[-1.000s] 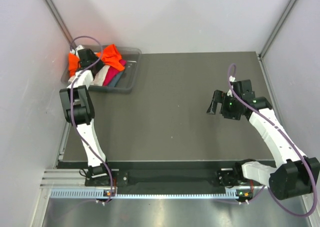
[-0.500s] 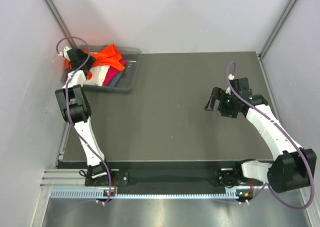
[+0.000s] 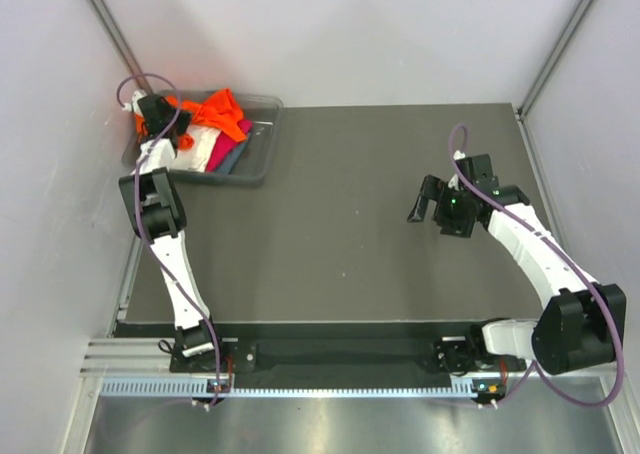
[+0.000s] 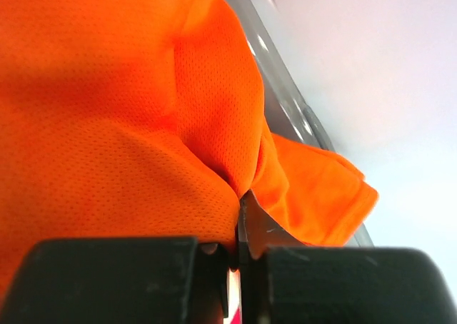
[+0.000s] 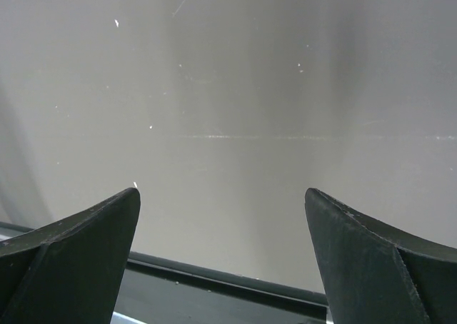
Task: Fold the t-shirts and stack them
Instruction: Grab the tshirt from the pile, then move the tshirt to the center of the board, then flatten the tshirt out
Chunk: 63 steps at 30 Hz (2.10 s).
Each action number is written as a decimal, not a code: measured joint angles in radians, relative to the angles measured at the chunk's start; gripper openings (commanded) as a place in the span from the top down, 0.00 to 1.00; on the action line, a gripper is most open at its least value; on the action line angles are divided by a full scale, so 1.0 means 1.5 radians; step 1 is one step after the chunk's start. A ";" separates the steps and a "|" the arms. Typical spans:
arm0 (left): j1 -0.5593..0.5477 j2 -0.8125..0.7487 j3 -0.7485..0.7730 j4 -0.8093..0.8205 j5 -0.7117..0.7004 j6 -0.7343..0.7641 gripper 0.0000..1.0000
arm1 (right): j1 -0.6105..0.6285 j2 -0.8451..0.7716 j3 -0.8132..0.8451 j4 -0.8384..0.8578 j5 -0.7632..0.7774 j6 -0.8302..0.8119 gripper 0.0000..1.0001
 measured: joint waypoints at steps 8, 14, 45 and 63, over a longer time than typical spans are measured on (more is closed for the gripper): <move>-0.019 -0.020 0.000 0.009 0.065 -0.025 1.00 | 0.000 0.011 0.009 0.014 -0.016 -0.009 0.00; -0.099 -0.169 0.000 -0.048 0.081 -0.007 1.00 | 0.000 0.012 0.065 0.005 -0.039 -0.055 0.00; -0.674 -0.845 -0.569 -0.594 -0.207 0.187 0.27 | 0.203 0.017 0.033 0.049 -0.174 -0.086 0.00; -0.417 -0.709 -0.800 -0.446 -0.045 0.113 0.43 | 0.350 0.353 0.197 0.077 -0.112 -0.126 0.30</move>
